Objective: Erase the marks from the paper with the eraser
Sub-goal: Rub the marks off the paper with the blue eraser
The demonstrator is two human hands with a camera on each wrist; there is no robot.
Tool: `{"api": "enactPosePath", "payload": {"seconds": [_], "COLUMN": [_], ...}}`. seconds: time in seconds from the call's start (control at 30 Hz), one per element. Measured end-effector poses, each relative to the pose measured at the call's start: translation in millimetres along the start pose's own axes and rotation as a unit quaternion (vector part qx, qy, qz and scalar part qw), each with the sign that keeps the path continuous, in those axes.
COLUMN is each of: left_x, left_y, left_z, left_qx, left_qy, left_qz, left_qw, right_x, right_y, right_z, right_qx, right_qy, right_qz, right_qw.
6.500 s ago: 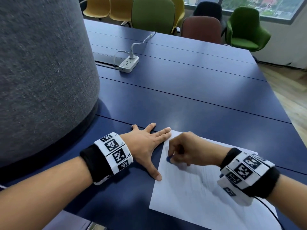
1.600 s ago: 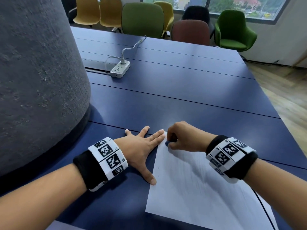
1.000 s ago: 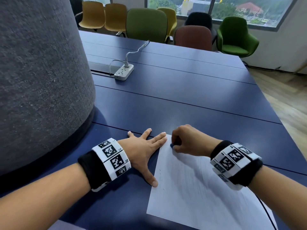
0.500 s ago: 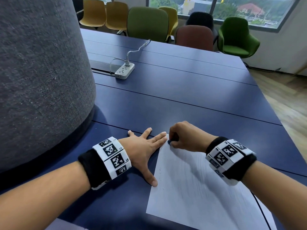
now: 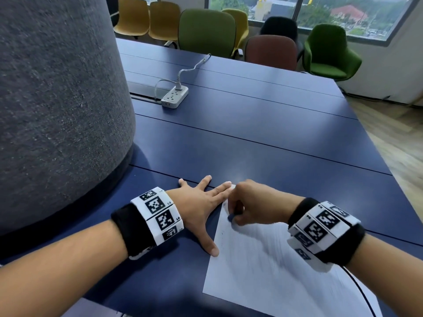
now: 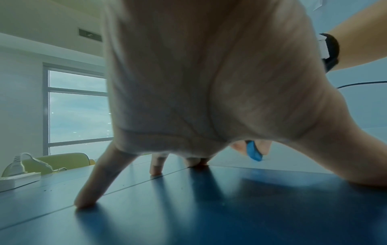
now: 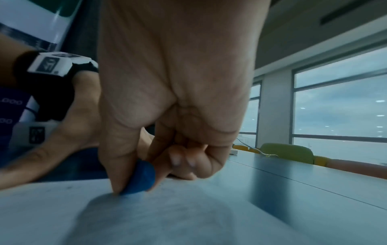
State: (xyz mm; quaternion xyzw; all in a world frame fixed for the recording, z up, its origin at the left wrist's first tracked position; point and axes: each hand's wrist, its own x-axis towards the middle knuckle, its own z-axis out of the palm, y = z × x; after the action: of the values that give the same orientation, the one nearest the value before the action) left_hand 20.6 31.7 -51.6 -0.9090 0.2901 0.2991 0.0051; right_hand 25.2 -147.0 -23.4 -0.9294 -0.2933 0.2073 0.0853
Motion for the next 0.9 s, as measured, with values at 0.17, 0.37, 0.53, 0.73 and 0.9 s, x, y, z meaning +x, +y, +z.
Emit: {"api": "enactPosePath", "payload": {"seconds": [0.17, 0.37, 0.53, 0.73, 0.9], "left_x": [0.0, -0.1, 1.2, 0.9, -0.2], "left_y": [0.3, 1.0, -0.1, -0.7, 0.6], "left_z": [0.3, 0.4, 0.6, 1.4, -0.6], "left_qx": [-0.004, -0.002, 0.003, 0.001, 0.003], "left_qy": [-0.001, -0.003, -0.006, -0.004, -0.01], "left_qz": [-0.003, -0.002, -0.009, -0.008, -0.009], "left_qw": [1.0, 1.0, 1.0, 1.0, 1.0], "right_x": [-6.7, -8.1, -14.6, -12.8, -14.3], "right_y": [-2.2, -3.7, -9.1, -7.7, -11.4], "right_z": [4.9, 3.1, 4.2, 7.7, 7.2], "right_qx": [0.0, -0.051, 0.012, -0.039, -0.018], "right_qy": [0.026, 0.054, -0.036, 0.032, -0.013], "right_qz": [0.001, 0.02, -0.009, 0.005, -0.013], "right_qw": [1.0, 0.997, 0.999, 0.999, 1.0]}}
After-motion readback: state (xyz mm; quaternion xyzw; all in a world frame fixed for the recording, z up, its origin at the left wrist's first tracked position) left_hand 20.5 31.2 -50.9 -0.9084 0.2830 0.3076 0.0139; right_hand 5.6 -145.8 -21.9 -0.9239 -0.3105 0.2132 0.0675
